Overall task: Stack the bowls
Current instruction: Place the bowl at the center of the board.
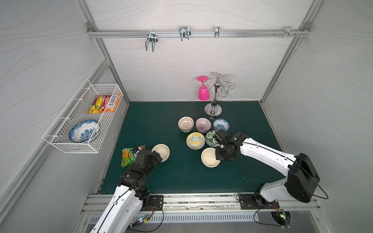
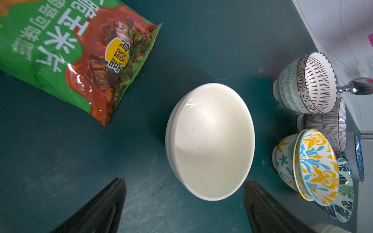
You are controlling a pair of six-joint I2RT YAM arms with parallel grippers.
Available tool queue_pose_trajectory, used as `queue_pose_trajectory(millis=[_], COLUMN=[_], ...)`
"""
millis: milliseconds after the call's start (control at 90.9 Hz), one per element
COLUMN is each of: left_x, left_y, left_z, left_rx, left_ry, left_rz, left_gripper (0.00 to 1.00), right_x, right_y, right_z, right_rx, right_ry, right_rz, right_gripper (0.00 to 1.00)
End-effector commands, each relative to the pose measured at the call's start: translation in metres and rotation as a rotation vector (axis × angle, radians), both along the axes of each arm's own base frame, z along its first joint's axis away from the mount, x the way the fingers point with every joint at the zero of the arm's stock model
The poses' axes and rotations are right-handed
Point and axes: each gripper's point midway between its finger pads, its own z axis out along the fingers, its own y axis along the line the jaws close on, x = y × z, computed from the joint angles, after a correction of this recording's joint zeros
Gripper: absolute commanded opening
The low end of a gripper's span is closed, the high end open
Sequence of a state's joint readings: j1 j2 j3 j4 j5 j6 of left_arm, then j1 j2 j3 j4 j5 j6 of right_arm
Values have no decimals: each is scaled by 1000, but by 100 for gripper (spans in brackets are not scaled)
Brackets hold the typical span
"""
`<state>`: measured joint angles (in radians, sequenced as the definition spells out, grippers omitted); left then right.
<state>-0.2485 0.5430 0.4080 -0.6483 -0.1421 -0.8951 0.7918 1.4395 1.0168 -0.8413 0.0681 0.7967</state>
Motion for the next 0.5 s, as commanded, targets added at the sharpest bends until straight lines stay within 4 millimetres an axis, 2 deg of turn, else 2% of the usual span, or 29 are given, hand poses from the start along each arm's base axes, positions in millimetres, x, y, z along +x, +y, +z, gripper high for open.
queue_pose_trajectory(millis=[0,319,484], left_x=[2,2,2], left_y=[4,4,4], left_z=[4,5,5], left_rx=[3,3,3], left_ry=[-15,-22,-20], left_rz=[22,24,24], left_gripper=[95,94,93], right_x=[15,18,20], right_y=[15,23,20], right_z=[4,-16,-17], right_rx=[66,41,28], right_ry=[-42,-1,-12], right_rz=[11,24,23], right_gripper=[0,0,0])
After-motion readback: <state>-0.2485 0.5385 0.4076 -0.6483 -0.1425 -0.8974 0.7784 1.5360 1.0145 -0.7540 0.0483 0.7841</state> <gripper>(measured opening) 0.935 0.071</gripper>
